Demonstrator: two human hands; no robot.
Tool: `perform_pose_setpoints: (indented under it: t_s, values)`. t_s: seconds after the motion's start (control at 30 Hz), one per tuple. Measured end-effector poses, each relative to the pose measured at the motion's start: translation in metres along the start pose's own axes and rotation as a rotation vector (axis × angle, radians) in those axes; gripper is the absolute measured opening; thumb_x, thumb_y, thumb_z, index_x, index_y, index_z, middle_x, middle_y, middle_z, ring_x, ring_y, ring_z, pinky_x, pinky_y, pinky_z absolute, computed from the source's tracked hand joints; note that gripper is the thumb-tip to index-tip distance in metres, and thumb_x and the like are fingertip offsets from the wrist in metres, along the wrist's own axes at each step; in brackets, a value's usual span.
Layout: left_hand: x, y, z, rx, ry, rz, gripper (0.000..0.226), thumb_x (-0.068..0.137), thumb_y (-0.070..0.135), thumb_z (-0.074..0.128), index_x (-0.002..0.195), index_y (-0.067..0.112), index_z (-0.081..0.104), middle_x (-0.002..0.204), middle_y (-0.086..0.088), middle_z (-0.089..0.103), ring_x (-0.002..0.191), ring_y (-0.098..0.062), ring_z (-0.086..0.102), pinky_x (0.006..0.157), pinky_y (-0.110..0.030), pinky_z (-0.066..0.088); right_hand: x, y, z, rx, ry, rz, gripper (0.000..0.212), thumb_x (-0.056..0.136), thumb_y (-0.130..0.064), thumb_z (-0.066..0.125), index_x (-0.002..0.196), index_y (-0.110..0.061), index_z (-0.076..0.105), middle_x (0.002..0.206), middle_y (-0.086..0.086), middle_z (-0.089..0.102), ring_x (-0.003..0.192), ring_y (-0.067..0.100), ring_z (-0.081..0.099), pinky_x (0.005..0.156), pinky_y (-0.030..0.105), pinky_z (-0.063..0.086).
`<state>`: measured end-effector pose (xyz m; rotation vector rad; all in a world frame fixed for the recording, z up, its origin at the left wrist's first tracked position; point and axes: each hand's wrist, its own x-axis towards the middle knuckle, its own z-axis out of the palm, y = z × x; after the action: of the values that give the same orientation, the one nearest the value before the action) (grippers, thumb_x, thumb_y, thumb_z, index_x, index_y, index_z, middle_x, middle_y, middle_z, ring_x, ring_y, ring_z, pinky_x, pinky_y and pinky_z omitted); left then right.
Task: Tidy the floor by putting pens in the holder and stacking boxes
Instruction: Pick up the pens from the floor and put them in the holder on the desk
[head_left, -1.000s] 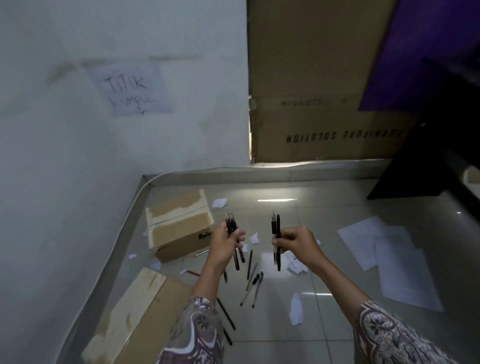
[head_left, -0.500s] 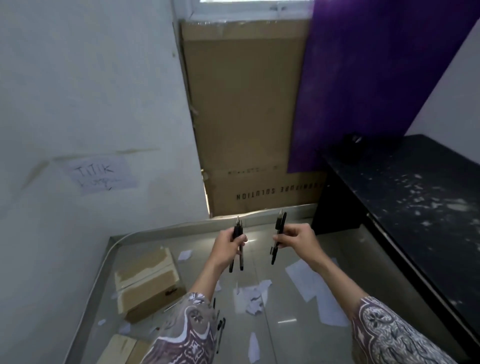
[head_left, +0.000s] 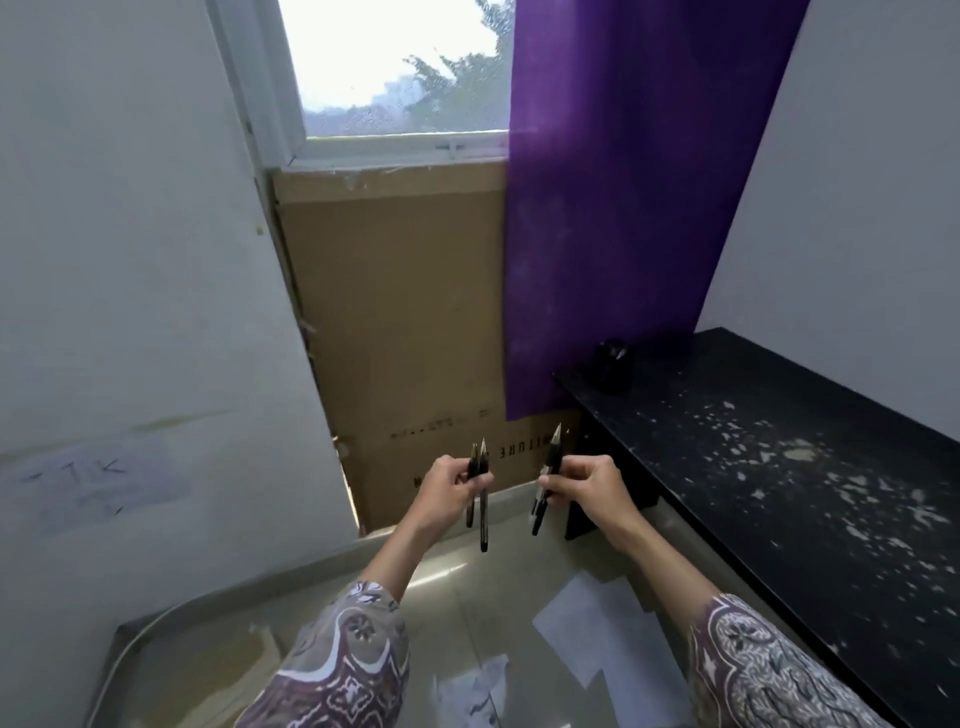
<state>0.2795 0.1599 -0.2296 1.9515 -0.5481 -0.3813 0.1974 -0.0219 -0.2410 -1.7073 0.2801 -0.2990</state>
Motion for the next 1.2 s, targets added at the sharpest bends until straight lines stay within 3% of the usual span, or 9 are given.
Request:
perform_pose_setpoints:
  t_s: [0.13, 0.23, 0.4, 0.63, 0.77, 0.9, 1.13, 1.2]
  values:
    - [0.039, 0.004, -0.011, 0.058, -0.01, 0.036, 0.02, 0.087, 0.017, 0.062, 0.085, -0.002, 0.068, 0.083, -0.012, 0.059, 0.078, -0.019, 0.055, 0.069, -0.024, 0.044, 0.02, -0.005, -0.012, -0.027, 0.083, -0.017, 0.006, 0.078, -0.002, 0.069, 0.079, 0.004, 0.07, 0.074, 0.016, 0.067, 0.07, 0.02, 0.066, 0.063, 0.024, 0.055]
    - [0.067, 0.011, -0.016, 0.106, -0.002, 0.086, 0.017, 0.086, 0.015, 0.064, 0.087, -0.001, 0.069, 0.084, -0.01, 0.061, 0.079, -0.017, 0.055, 0.074, -0.028, 0.043, 0.034, -0.007, -0.023, -0.044, 0.151, -0.04, 0.011, 0.078, -0.002, 0.069, 0.08, 0.009, 0.068, 0.075, 0.018, 0.067, 0.071, 0.021, 0.065, 0.064, 0.025, 0.056]
    - [0.104, 0.02, -0.016, 0.069, -0.028, 0.126, 0.01, 0.086, 0.014, 0.064, 0.082, 0.005, 0.066, 0.076, -0.005, 0.064, 0.064, -0.011, 0.057, 0.059, -0.015, 0.046, 0.058, -0.004, -0.039, -0.051, 0.251, -0.051, 0.008, 0.078, -0.001, 0.069, 0.08, 0.006, 0.069, 0.076, 0.021, 0.068, 0.07, 0.021, 0.066, 0.061, 0.024, 0.056]
    - [0.166, 0.042, 0.008, -0.018, -0.041, 0.148, 0.015, 0.084, 0.013, 0.066, 0.086, -0.002, 0.067, 0.07, -0.009, 0.067, 0.049, 0.002, 0.06, 0.05, -0.011, 0.047, 0.105, 0.005, -0.076, -0.064, 0.295, -0.038, 0.007, 0.078, -0.001, 0.068, 0.081, 0.005, 0.068, 0.08, 0.022, 0.069, 0.074, 0.024, 0.067, 0.066, 0.028, 0.058]
    - [0.217, 0.06, 0.035, -0.062, -0.009, 0.181, 0.009, 0.083, 0.009, 0.067, 0.083, 0.0, 0.068, 0.065, -0.004, 0.064, 0.057, -0.01, 0.06, 0.055, -0.015, 0.051, 0.152, 0.009, -0.111, -0.062, 0.31, -0.036, 0.007, 0.078, 0.0, 0.068, 0.081, 0.006, 0.068, 0.077, 0.017, 0.068, 0.072, 0.022, 0.067, 0.067, 0.028, 0.058]
    - [0.269, 0.078, 0.063, -0.064, 0.03, 0.19, 0.005, 0.082, 0.006, 0.067, 0.077, 0.007, 0.067, 0.063, -0.003, 0.063, 0.054, -0.01, 0.058, 0.057, -0.017, 0.052, 0.202, 0.011, -0.15, -0.075, 0.328, -0.033, 0.006, 0.078, -0.001, 0.068, 0.081, 0.004, 0.069, 0.079, 0.018, 0.069, 0.073, 0.021, 0.067, 0.067, 0.027, 0.058]
    - [0.372, 0.106, 0.11, -0.074, 0.117, 0.156, 0.012, 0.082, 0.006, 0.067, 0.073, 0.014, 0.066, 0.064, -0.004, 0.065, 0.058, -0.016, 0.06, 0.07, -0.034, 0.056, 0.295, 0.011, -0.219, -0.08, 0.416, -0.087, 0.002, 0.079, -0.003, 0.068, 0.079, -0.002, 0.069, 0.078, 0.009, 0.07, 0.073, 0.018, 0.069, 0.071, 0.028, 0.058]
    - [0.394, 0.108, 0.124, -0.071, 0.15, 0.141, 0.011, 0.083, 0.005, 0.065, 0.076, 0.013, 0.066, 0.066, -0.004, 0.065, 0.06, -0.015, 0.061, 0.068, -0.03, 0.056, 0.315, 0.019, -0.23, -0.082, 0.459, -0.084, 0.002, 0.08, -0.005, 0.068, 0.079, -0.005, 0.07, 0.077, 0.005, 0.071, 0.073, 0.017, 0.069, 0.073, 0.028, 0.057]
